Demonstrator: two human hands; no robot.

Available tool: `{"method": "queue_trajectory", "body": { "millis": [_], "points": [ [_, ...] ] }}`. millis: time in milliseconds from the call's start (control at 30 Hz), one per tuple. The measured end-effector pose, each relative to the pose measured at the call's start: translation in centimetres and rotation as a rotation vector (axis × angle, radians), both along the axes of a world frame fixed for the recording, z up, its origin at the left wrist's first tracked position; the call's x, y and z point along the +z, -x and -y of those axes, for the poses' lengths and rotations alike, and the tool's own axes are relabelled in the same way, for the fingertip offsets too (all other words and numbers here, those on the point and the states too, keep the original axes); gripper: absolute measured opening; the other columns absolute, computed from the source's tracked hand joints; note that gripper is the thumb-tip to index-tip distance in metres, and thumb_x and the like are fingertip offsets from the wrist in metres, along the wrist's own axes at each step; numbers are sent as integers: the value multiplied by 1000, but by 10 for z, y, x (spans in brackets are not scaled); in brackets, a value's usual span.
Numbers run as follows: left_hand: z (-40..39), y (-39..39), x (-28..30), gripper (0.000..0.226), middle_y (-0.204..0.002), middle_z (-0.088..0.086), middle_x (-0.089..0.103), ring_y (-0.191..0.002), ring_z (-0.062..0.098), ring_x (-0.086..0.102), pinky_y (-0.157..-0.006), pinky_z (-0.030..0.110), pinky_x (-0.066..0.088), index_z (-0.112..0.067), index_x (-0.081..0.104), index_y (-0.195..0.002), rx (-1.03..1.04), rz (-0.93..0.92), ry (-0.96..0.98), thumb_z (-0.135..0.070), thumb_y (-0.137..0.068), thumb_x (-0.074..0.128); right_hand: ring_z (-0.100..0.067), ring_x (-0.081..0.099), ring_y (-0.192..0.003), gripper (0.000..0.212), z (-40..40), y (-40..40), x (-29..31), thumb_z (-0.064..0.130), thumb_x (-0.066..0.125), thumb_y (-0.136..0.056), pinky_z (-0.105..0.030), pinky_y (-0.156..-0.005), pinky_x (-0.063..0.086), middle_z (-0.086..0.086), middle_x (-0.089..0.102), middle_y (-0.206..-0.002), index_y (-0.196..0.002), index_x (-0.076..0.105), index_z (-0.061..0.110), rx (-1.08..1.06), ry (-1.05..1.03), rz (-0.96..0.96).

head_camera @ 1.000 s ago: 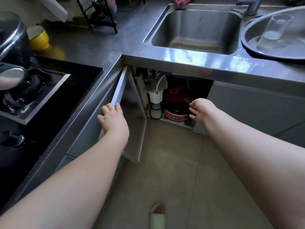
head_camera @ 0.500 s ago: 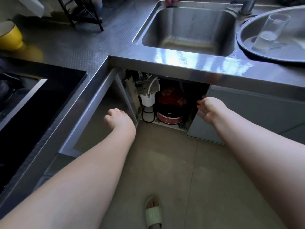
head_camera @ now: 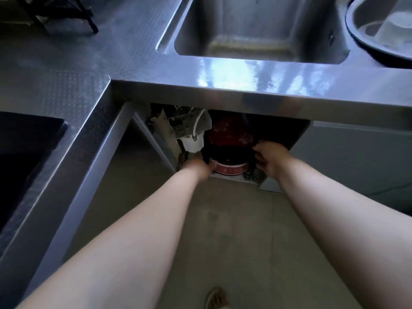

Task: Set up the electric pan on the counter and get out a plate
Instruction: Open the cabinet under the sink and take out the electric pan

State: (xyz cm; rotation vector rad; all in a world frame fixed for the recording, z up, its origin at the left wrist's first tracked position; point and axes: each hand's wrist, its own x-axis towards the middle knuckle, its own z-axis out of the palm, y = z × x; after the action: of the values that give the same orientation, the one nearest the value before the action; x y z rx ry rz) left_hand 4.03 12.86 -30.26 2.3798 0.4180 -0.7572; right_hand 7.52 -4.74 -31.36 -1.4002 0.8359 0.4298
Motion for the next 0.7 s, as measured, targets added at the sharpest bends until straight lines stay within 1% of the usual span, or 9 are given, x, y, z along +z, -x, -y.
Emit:
{"method": "queue_trajectory", "body": {
  "millis": [100, 167, 267, 333, 400, 467, 567, 633, 700],
  "points": [
    [3, -18, -26, 61, -156, 8, 28, -141, 26, 33, -108, 27, 29, -9, 24, -152, 101, 27, 117, -38, -102, 43, -21, 58, -94, 34, -8, -8, -32, 4, 51, -94, -28, -74, 43, -10, 61, -118, -128, 55, 10, -5, -1, 3],
    [4, -32, -47, 52, -155, 11, 32, -140, 27, 35, -108, 27, 29, -7, 31, -150, 168, 42, 161, -31, -104, 40, -27, 55, -117, 38, -10, -13, -53, 6, 51, -95, -32, -85, 43, -12, 57, -131, -133, 52, 7, 3, 7, -24],
    [7, -51, -88, 47, -147, 15, 44, -133, 30, 44, -102, 30, 37, -4, 40, -144, 240, 35, 205, -28, -104, 38, -27, 55, -113, 37, -8, -23, -93, 9, 50, -96, -29, -75, 47, -7, 58, -121, -134, 51, 8, 7, -10, -46],
    [8, -60, -114, 47, -146, 10, 44, -129, 27, 47, -86, 26, 43, -8, 36, -146, 299, 47, 247, -29, -105, 36, -27, 56, -109, 36, -8, -30, -122, 13, 52, -96, -34, -81, 49, -10, 59, -123, -132, 52, 8, 15, -5, -45],
    [10, -68, -137, 48, -146, 9, 44, -126, 28, 49, -86, 28, 45, -10, 35, -147, 344, 78, 292, -29, -104, 39, -23, 57, -95, 36, -8, -37, -150, 18, 55, -94, -34, -80, 48, -13, 61, -124, -129, 53, 8, 4, -7, -39],
    [9, -78, -161, 48, -148, 13, 42, -104, 22, 57, -84, 23, 48, -6, 36, -146, 328, 90, 293, -28, -104, 40, -24, 59, -101, 47, -5, -49, -193, 28, 61, -88, -34, -86, 49, -12, 60, -127, -130, 54, 9, 18, 30, -8],
    [8, -93, -198, 42, -130, 14, 55, -67, 11, 44, -56, 13, 34, 1, 43, -139, 365, 99, 350, -22, -105, 39, -33, 53, -122, 66, -1, -71, -248, 39, 67, -78, -46, -105, 43, -13, 54, -138, -136, 52, 10, 65, 75, 9],
    [7, -101, -220, 43, -106, 8, 62, -75, 12, 52, -60, 12, 37, 1, 46, -137, 402, 99, 378, -25, -104, 42, -34, 52, -124, 51, -9, -77, -244, 27, 60, -92, -43, -107, 42, -17, 53, -137, -135, 50, 2, 78, 129, 10],
    [8, -106, -236, 49, -119, 7, 60, -102, 20, 58, -79, 16, 40, -4, 42, -142, 450, 106, 400, -29, -101, 48, -33, 49, -127, 47, -9, -91, -259, 24, 51, -98, -38, -107, 40, -18, 50, -139, -138, 45, 0, 64, 193, -6]
  ]
}}
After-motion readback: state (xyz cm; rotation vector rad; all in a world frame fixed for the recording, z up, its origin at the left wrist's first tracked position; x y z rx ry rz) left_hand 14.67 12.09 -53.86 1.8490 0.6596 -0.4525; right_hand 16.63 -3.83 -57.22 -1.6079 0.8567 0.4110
